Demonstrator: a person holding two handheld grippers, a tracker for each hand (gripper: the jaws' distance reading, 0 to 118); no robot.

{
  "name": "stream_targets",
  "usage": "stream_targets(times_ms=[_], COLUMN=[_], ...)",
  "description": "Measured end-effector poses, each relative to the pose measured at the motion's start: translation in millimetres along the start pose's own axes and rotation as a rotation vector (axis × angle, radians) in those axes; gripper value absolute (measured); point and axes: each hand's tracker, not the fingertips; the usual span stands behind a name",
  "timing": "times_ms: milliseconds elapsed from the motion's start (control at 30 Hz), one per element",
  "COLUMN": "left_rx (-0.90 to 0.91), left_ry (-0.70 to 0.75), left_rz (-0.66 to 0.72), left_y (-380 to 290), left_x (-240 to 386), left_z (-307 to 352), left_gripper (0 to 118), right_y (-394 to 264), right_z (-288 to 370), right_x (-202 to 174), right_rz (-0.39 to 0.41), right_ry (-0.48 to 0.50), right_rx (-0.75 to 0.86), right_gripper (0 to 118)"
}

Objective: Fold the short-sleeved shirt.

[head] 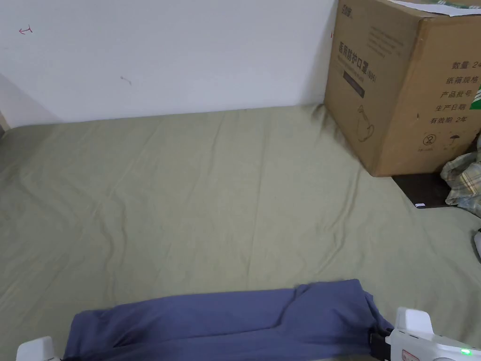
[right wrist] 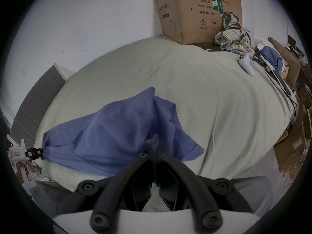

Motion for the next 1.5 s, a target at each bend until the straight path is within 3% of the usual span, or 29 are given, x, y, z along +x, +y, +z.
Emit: stream_targets(times_ms=[67,100,167,233,267,300,500,700,800,833,900,933,967,1000,1233,1400,1500], left_rx=[0.009,0.008,0.026,0.095,0.139,0.175,0.508,0.767,0.859,0.888,0.907,0.905,0.908,0.906,0.79,0.486,0.398], left_ry=[0.008,0.008,-0.011,-0.063,-0.093,-0.106,-0.157,-0.074,-0.007,-0.01,-0.011,-0.011,-0.01,-0.026,-0.029,-0.209,-0.338], left_rz=[-0.004,-0.003,0.031,0.085,0.099,0.105,0.053,-0.031,-0.058,-0.071,-0.076,-0.082,-0.087,-0.101,-0.133,0.048,0.219], left_y=[2.8,4.6,10.0,15.5,20.6,26.8,70.1,87.0,82.6,79.3,75.1,73.8,72.7,71.9,72.0,88.9,86.9], left_x=[4.9,7.9,8.3,11.6,13.6,16.8,60.2,100.8,117.2,120.1,123.1,123.9,124.1,123.5,108.4,56.5,12.3], left_z=[6.0,11.9,23.0,42.7,52.1,61.5,136.7,171.4,179.1,180.1,180.2,179.7,178.6,177.2,167.8,133.5,112.2], left_gripper=[0,5,35,85,102,110,111,110,105,96,68,36,12,0,0,0,0], right_y=[1.2,3.2,10.7,23.6,31.3,40.0,91.4,109.5,106.8,105.9,104.5,104.1,105.1,104.1,105.0,107.5,108.0], right_z=[5.8,11.8,29.9,47.5,57.6,73.4,136.4,165.5,167.4,166.7,165.1,163.7,161.7,160.3,154.6,151.8,148.4], right_x=[-4.8,-7.9,-18.1,-27.8,-32.8,-44.0,-88.5,-127.4,-137.0,-139.3,-141.4,-141.8,-140.6,-138.6,-140.9,-142.8,-145.2], right_rz=[0.002,0.011,0.038,0.079,0.097,0.115,0.199,0.277,0.27,0.271,0.275,0.275,0.273,0.272,0.297,0.3,0.303], right_ry=[-0.014,-0.014,-0.047,-0.084,-0.068,-0.057,-0.022,-0.096,-0.123,-0.132,-0.142,-0.143,-0.145,-0.138,-0.118,-0.108,-0.111], right_rx=[0.014,0.033,0.088,0.145,0.189,0.237,0.552,0.768,0.815,0.823,0.825,0.824,0.82,0.815,0.8,0.79,0.781], right_gripper=[6,13,57,95,98,98,97,94,78,61,20,0,0,0,0,0,0])
